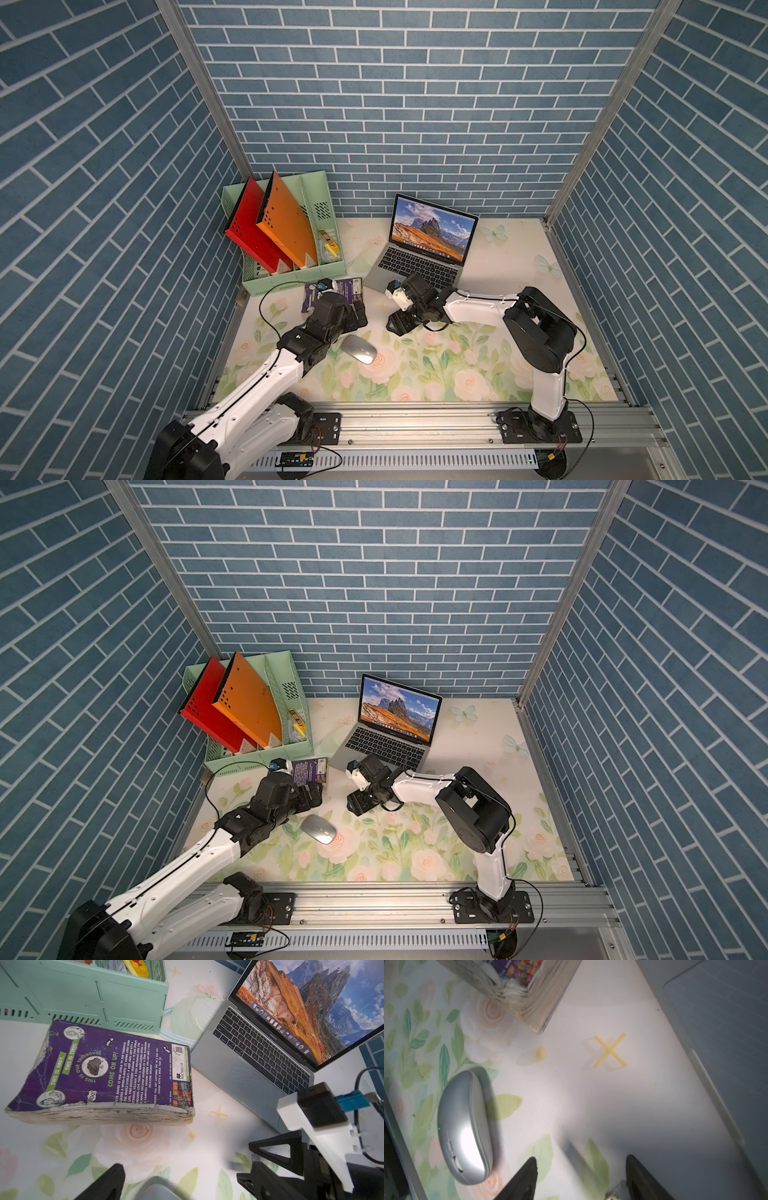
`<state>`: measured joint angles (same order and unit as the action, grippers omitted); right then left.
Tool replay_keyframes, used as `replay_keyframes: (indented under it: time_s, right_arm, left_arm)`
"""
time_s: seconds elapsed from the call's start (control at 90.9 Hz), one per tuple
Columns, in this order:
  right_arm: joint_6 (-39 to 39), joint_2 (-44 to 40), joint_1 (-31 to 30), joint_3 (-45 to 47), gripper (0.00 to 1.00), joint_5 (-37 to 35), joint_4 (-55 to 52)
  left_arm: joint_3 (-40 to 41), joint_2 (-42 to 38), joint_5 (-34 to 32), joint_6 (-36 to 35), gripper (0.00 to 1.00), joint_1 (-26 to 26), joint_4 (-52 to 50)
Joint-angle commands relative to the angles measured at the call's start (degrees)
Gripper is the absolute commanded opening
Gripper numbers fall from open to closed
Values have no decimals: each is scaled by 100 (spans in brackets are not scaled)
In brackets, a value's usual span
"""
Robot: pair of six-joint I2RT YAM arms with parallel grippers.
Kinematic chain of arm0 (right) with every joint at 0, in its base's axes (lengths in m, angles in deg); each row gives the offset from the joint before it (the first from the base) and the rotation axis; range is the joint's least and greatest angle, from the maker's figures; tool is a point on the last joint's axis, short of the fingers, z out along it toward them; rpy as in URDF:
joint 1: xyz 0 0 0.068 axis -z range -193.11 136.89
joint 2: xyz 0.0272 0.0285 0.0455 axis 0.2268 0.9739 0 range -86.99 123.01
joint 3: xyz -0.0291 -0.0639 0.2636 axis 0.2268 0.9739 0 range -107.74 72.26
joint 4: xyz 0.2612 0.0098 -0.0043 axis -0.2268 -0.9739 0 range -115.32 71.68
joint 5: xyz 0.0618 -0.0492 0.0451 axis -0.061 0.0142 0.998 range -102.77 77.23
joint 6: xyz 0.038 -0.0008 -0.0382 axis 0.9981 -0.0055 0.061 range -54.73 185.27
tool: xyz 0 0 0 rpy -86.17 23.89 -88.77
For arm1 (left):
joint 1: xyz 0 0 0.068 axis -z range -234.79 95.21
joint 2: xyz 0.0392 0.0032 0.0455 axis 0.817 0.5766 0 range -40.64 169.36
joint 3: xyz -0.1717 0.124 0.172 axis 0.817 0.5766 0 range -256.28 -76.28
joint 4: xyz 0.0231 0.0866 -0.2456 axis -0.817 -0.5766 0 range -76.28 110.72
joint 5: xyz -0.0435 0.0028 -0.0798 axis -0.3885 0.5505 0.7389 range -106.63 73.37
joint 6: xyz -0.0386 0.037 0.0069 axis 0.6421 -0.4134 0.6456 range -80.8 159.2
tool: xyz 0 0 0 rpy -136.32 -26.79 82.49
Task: Insert the wireless mouse receiver into the laptop
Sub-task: Pick up the USB plug at the center of the board.
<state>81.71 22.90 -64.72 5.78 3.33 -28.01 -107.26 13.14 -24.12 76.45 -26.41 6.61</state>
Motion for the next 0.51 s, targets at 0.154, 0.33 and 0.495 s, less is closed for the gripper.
replay_keyframes:
  time_s: [0.154,0.33,0.495]
  right_arm:
    - [-172,-477,-44,685,63,361,-693]
    - [-926,-593,-294,639,58,429,-838]
    - [-1245,-935,-354,658,55,-652,-754]
  left_arm:
    - [83,180,127,-121,100,-56,316]
    - [101,308,191,-149,100,-53,419]
    - [118,374,246,-148,100,-52,496]
